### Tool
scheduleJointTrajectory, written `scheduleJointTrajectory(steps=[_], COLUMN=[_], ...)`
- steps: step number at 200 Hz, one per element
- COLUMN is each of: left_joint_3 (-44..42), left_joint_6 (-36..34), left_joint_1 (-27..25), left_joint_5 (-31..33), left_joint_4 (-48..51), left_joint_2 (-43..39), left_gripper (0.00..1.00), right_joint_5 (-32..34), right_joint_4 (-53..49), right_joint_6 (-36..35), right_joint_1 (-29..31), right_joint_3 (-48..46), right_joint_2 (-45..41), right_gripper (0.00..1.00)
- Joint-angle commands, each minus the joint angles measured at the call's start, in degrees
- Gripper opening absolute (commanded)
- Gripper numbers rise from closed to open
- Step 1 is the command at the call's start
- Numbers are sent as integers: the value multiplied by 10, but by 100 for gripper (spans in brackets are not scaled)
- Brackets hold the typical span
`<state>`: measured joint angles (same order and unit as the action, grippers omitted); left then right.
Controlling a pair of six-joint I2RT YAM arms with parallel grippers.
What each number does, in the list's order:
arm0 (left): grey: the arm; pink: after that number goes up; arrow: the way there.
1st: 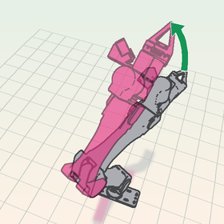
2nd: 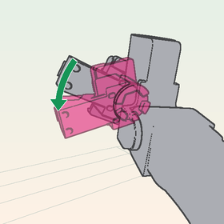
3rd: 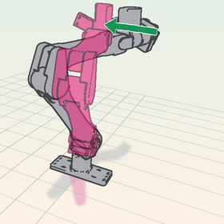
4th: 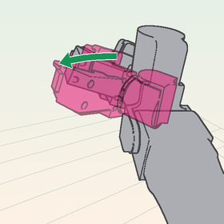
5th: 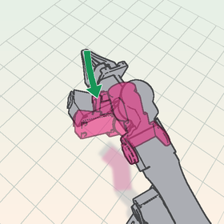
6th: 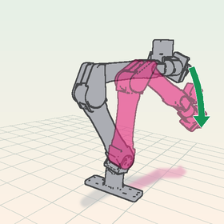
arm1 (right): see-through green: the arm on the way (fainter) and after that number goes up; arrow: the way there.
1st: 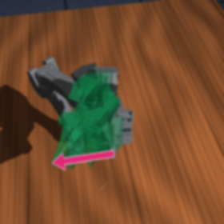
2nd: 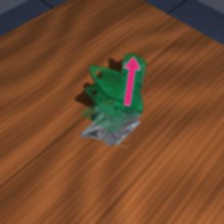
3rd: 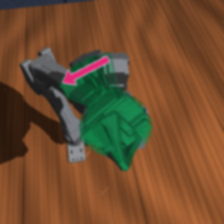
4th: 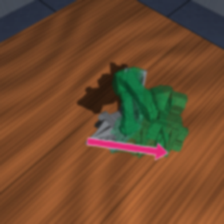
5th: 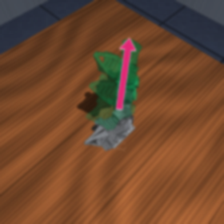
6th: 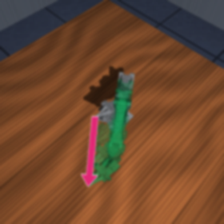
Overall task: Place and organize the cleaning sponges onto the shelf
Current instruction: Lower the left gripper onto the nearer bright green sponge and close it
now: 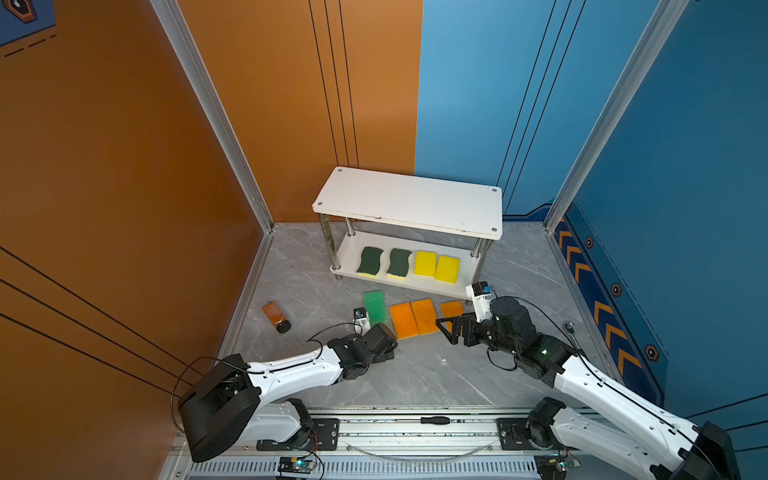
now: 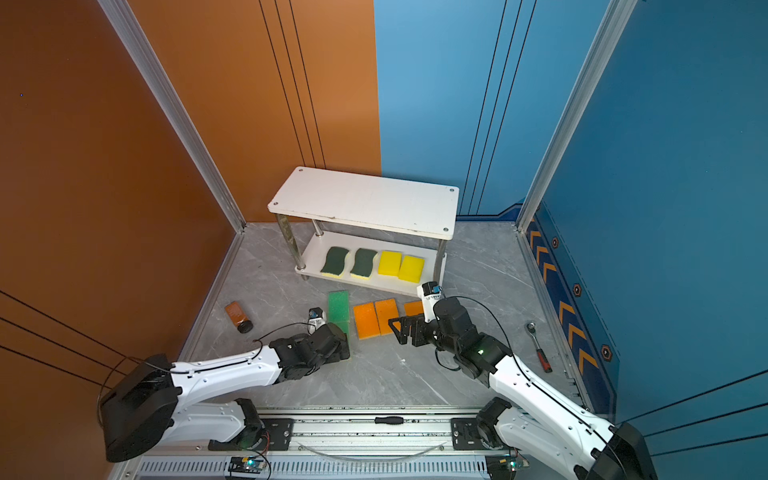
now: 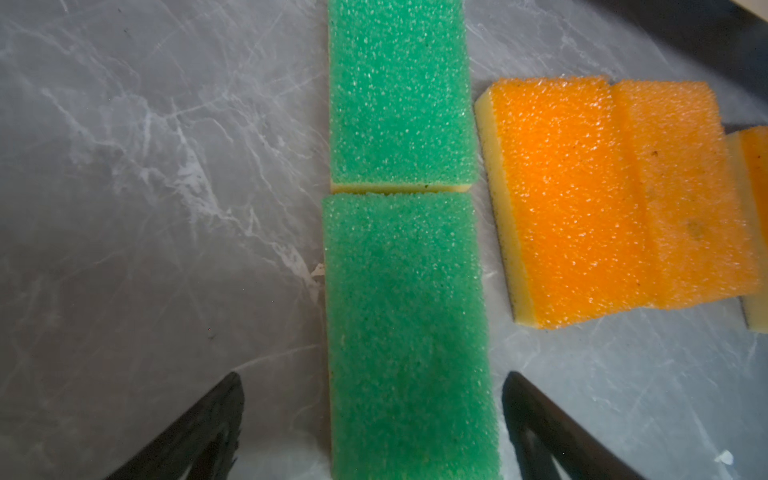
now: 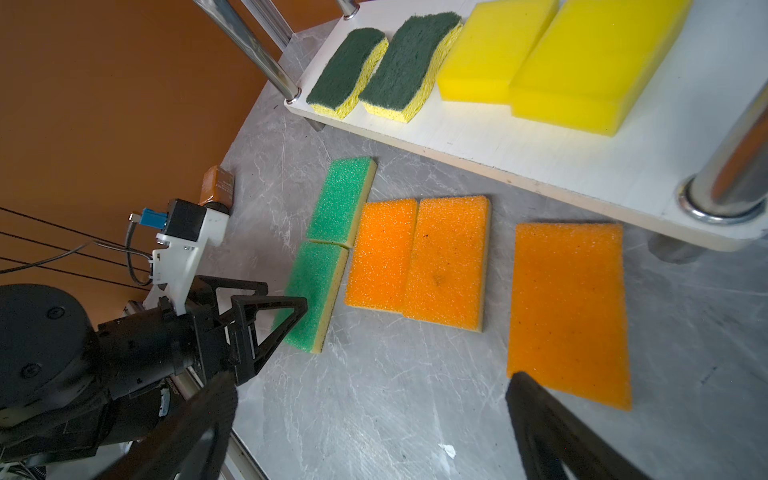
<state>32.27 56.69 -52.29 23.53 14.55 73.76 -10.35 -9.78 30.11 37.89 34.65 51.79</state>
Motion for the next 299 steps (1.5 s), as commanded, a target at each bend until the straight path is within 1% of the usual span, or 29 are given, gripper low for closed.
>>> scheduleJointTrajectory(steps=[1, 42, 124, 182, 246, 280, 299], left_joint_3=[14, 27, 63, 104, 103, 121, 124], left_joint_6=[11, 26, 44, 49, 56, 54, 54], left_joint_1=[-7, -13, -28, -39, -45, -54, -56], left_joint_5=[8, 25, 15, 27, 35, 57, 58], left_joint_4=[-1, 3, 17, 74, 97, 140, 145], left_joint_2=[11, 30, 101, 141, 144, 153, 158], left_gripper=[98, 98, 98, 98, 98, 100, 95], right_joint_5=[-6, -8, -8, -8, -2, -1, -1], right_joint_4=[12, 10, 3, 0, 0, 3, 5], right_joint_6=[6, 6, 1, 1, 0, 1, 1], right_joint_1=[3, 3, 3, 3, 3, 2, 3], right_joint_3=[-7, -6, -5, -5, -11, -12, -11], right_joint_2=[3, 2, -2, -5, -12, -9, -8], right_gripper=[100, 100, 100, 100, 100, 100, 100])
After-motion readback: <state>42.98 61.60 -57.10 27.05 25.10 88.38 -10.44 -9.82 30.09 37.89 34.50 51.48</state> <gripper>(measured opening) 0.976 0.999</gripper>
